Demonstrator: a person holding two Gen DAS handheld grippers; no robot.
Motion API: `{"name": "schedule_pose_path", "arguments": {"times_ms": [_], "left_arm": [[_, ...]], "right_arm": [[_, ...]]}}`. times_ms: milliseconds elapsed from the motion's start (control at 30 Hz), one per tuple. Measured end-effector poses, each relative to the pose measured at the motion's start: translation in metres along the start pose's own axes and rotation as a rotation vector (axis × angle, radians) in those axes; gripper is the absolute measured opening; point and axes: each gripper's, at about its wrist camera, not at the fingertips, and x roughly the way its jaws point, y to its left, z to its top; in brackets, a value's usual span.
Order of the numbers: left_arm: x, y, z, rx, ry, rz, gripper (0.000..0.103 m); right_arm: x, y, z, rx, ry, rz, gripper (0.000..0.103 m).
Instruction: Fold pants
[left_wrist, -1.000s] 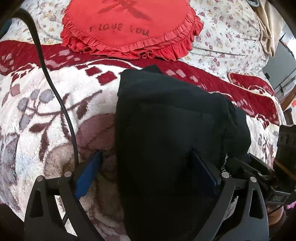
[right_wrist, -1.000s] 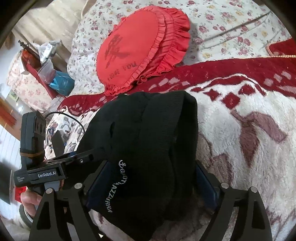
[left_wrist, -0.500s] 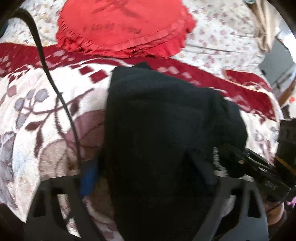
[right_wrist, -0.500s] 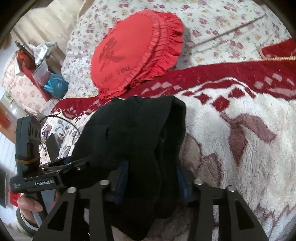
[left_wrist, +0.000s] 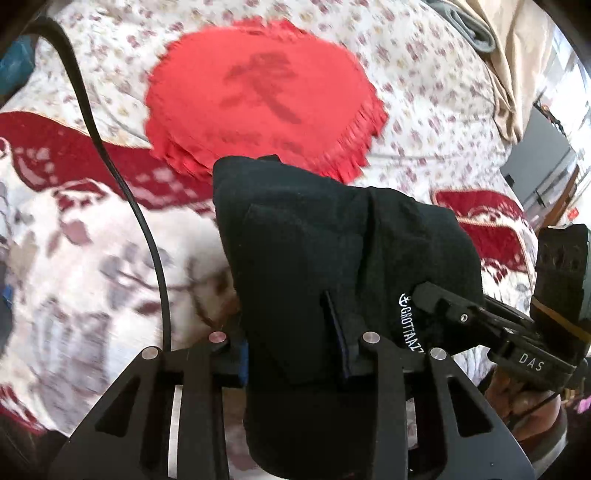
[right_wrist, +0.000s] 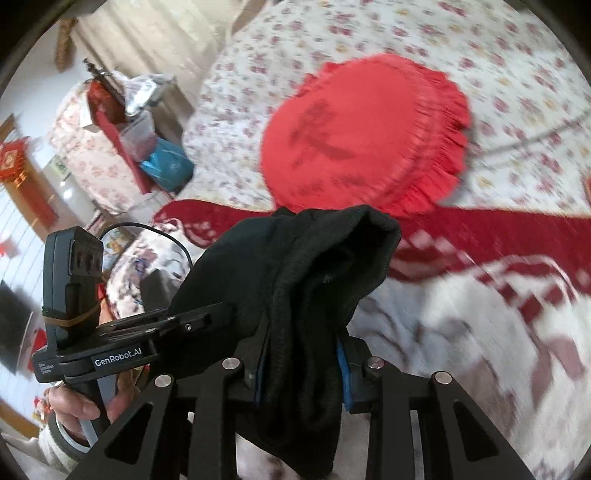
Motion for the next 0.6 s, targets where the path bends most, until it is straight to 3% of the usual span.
{"name": "schedule_pose_path", "arguments": {"times_ms": [167,267,367,500,600], "left_arm": [[0.003,0.034,0.010,-0.026,0.001,0.068,0.033],[0.025,0.058,0.005,-0.060,0.055,0.106,0.033],[0.043,0.076,-0.005,-0.097,0.074,0.121,0.041],[0.041,0.077,-0.007,-0.101,0.064,0.117,0.048],[0.038,0.073,-0.005,-0.085,0.062,0.142,0.049]], "right_arm": [[0.038,0.018,0.013,-0.023,0.034,0.033,0.028],[0.073,0.013,0.009,-0.005,0.089,0.015,0.028],[0.099,0.001,0.000,0.028,0.148,-0.032,0.029],[0.093,-0.012,-0.001,0.102,0.158,-0.037,0.032],[0.078,-0.002,0.004,0.053,0.126,-0.082,0.033]]}}
